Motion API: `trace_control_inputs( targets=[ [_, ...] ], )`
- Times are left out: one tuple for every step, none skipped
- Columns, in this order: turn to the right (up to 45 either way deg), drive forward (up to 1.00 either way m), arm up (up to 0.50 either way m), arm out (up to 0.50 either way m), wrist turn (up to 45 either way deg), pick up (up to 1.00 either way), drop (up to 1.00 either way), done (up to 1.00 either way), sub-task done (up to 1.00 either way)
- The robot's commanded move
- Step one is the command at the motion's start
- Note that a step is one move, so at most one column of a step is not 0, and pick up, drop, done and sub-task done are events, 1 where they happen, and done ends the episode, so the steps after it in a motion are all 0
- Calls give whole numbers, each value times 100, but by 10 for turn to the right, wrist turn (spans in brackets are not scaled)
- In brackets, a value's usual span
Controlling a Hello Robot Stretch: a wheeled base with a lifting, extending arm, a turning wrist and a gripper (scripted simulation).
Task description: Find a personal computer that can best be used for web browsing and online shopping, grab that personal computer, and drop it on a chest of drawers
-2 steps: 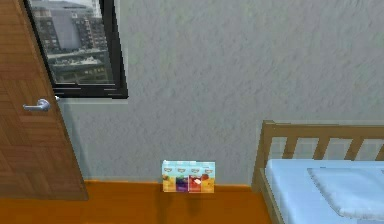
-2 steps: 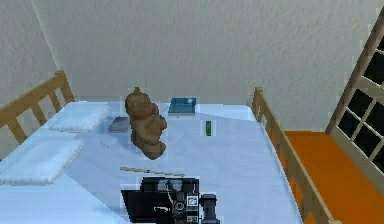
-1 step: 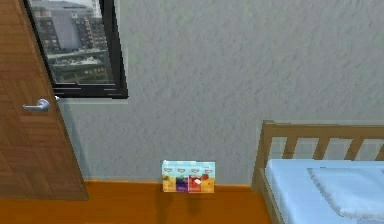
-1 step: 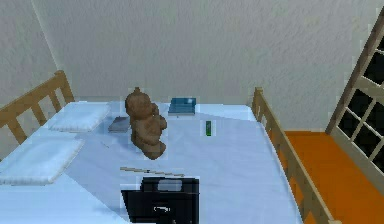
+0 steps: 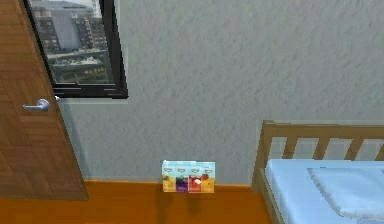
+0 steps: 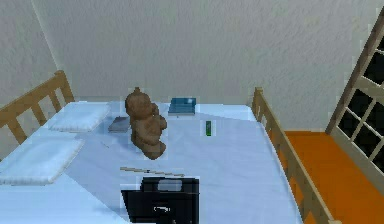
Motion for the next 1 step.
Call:
trace_control_inputs(
  targets=[
    [0, 0, 10, 0, 0, 0, 0, 0, 0]
  ],
)
